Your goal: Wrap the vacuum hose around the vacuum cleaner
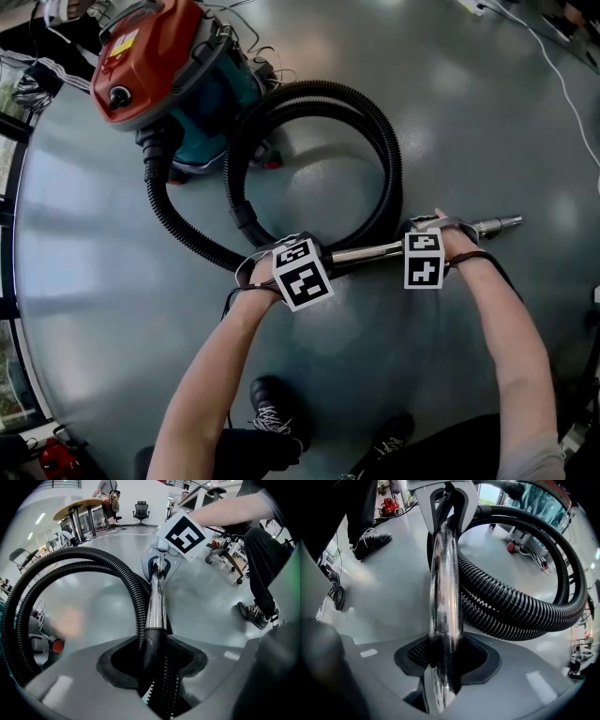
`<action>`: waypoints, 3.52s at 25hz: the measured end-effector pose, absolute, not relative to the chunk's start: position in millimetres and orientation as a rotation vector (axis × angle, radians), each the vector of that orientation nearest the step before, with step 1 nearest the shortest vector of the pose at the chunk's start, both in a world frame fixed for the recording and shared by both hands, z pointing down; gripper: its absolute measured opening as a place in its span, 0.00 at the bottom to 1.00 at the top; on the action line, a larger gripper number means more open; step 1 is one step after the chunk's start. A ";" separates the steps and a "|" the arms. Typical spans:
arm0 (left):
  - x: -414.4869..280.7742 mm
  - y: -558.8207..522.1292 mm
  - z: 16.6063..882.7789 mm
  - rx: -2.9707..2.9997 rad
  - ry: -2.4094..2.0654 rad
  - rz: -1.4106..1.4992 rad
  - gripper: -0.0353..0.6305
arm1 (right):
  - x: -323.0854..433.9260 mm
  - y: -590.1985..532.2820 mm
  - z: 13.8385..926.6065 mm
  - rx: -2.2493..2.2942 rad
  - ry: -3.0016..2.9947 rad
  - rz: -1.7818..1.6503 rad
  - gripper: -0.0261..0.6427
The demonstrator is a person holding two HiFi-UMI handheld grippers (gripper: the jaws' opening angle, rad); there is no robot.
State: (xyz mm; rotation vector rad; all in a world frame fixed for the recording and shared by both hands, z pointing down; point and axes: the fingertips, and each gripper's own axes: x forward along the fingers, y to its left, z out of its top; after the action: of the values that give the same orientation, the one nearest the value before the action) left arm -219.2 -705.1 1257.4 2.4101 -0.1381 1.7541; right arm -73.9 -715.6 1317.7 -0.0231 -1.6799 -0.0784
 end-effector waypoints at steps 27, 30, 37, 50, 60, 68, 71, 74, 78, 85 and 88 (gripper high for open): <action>-216.4 -710.4 1100.8 2.566 -0.220 1.654 0.21 | -81.8 -709.4 1130.9 0.352 -1.889 0.064 0.08; -219.8 -700.6 1044.6 2.576 -0.227 1.627 0.19 | -94.1 -697.1 1075.5 0.398 -1.915 0.101 0.08; -221.8 -677.7 890.0 2.585 -0.275 1.585 0.16 | -119.7 -676.8 918.8 0.488 -1.967 0.112 0.08; -175.2 -614.6 586.2 2.665 -0.624 1.159 0.06 | -107.1 -628.3 597.1 0.889 -2.262 0.290 0.08; -141.3 -558.1 433.3 2.788 -0.722 0.974 0.06 | -98.8 -574.4 436.0 1.126 -2.464 0.246 0.08; -124.0 -526.5 359.2 2.866 -0.686 0.705 0.06 | -94.0 -538.9 364.9 1.330 -2.501 0.301 0.08; -116.1 -511.6 341.4 2.886 -0.629 0.640 0.06 | -89.4 -524.8 334.2 1.433 -2.524 0.299 0.08; -105.3 -498.9 324.8 2.917 -0.578 0.590 0.06 | -80.6 -510.3 309.5 1.532 -2.528 0.294 0.08; -92.0 -483.5 302.0 2.961 -0.519 0.527 0.06 | -63.7 -490.6 283.0 1.662 -2.519 0.283 0.08; -81.0 -459.4 270.5 3.025 -0.421 0.453 0.06 | -46.6 -455.8 258.1 1.821 -2.451 0.226 0.08; -71.8 -450.9 262.0 3.046 -0.374 0.445 0.06 | -40.1 -446.9 249.6 1.855 -2.434 0.214 0.08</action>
State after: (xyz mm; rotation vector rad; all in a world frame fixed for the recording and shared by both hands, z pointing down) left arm -71.8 -450.9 262.0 3.0457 -0.3744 0.4447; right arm -40.1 -446.9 249.6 1.8550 -2.4344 0.2139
